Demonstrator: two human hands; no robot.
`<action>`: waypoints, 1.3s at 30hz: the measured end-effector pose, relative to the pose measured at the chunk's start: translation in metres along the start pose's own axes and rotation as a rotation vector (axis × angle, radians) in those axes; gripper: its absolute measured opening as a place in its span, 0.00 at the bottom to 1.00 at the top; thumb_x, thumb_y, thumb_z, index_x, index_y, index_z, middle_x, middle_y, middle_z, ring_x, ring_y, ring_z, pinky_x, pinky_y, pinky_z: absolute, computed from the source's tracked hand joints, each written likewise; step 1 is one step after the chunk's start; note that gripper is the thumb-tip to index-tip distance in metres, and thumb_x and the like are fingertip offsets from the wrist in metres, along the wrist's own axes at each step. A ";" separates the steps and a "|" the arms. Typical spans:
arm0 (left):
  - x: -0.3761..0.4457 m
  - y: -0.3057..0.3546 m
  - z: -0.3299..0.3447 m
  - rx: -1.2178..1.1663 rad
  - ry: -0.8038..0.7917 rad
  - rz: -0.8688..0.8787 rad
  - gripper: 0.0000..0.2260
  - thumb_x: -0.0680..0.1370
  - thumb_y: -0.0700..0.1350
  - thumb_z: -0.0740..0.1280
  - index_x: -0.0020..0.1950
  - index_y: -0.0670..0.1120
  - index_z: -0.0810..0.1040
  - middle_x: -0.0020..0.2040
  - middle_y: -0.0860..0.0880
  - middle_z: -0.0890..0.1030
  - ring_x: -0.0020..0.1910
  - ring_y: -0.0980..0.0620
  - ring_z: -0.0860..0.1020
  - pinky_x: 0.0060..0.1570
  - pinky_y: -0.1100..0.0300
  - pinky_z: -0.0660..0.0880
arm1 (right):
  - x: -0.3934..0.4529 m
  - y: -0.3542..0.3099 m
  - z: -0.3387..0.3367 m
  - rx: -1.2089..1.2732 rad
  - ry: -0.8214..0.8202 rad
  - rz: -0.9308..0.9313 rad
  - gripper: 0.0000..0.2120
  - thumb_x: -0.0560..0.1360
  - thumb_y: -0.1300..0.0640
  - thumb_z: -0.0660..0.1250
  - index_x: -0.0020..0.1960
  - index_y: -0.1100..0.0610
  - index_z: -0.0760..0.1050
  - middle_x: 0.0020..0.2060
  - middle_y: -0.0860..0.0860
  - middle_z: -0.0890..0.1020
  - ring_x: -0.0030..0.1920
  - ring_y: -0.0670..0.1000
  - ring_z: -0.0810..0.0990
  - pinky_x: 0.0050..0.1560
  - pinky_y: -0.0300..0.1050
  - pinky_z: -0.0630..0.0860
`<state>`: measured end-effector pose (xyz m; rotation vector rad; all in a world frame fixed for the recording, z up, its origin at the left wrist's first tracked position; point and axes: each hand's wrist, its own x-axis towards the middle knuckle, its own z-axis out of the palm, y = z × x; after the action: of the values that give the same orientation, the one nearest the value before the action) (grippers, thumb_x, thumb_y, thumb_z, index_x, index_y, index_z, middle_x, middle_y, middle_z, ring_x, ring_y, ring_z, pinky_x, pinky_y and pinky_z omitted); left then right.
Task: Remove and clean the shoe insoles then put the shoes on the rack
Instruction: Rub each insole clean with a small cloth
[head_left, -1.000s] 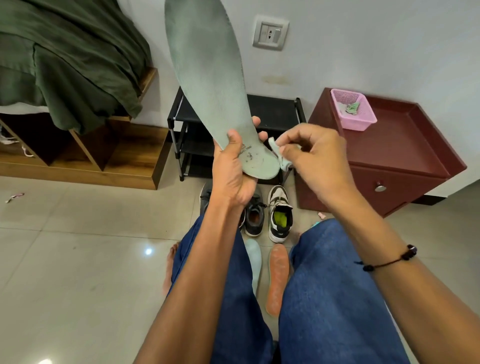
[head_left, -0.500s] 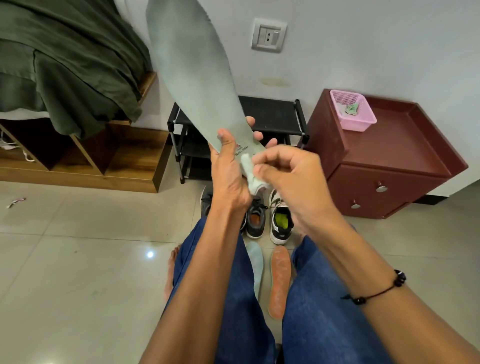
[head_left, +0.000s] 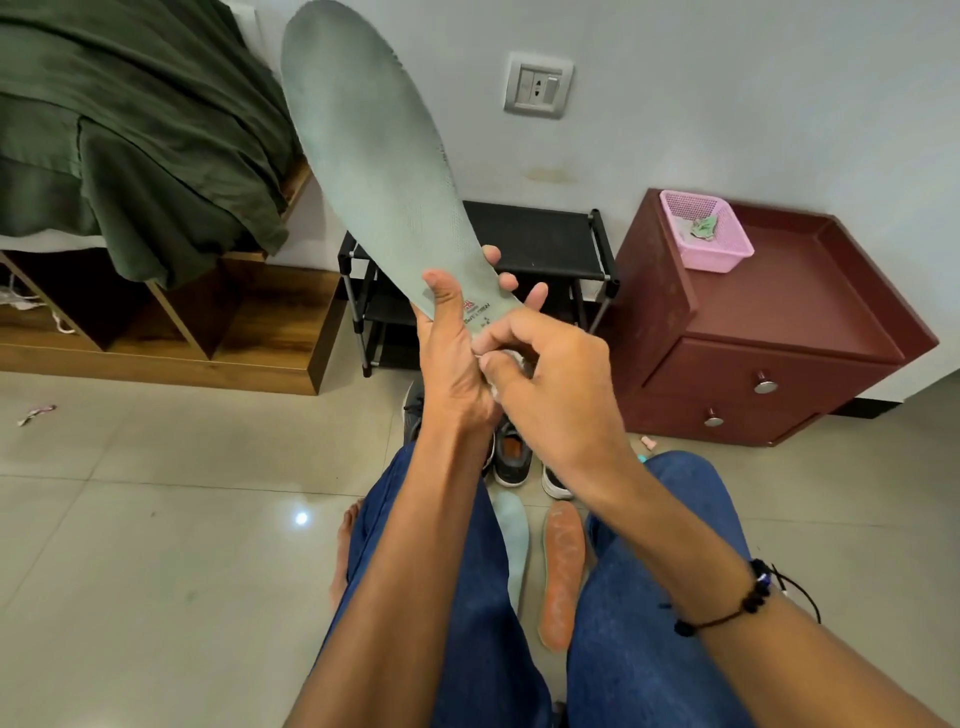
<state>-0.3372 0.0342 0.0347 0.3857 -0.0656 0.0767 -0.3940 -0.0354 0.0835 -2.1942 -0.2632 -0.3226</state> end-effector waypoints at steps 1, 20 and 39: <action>0.001 0.000 0.000 0.005 0.011 -0.006 0.40 0.69 0.57 0.66 0.74 0.39 0.58 0.49 0.44 0.76 0.41 0.51 0.78 0.53 0.44 0.77 | 0.002 -0.003 -0.004 0.062 -0.038 0.029 0.07 0.71 0.67 0.66 0.41 0.57 0.80 0.36 0.47 0.82 0.37 0.44 0.80 0.41 0.41 0.78; -0.007 -0.006 0.018 0.093 0.065 -0.160 0.36 0.78 0.66 0.43 0.43 0.46 0.85 0.39 0.47 0.82 0.39 0.52 0.82 0.41 0.59 0.79 | 0.032 0.002 -0.027 0.069 0.057 -0.007 0.07 0.70 0.68 0.67 0.42 0.58 0.81 0.39 0.46 0.82 0.47 0.42 0.79 0.50 0.39 0.76; -0.008 -0.006 0.012 0.081 0.062 -0.202 0.25 0.81 0.59 0.47 0.61 0.43 0.73 0.49 0.45 0.82 0.50 0.47 0.80 0.47 0.55 0.79 | 0.048 0.007 -0.032 -0.183 0.205 -0.241 0.05 0.69 0.67 0.66 0.41 0.60 0.80 0.36 0.50 0.82 0.38 0.47 0.79 0.42 0.42 0.75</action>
<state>-0.3451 0.0240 0.0434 0.4683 0.0381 -0.1087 -0.3505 -0.0615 0.1124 -2.2895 -0.3980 -0.7258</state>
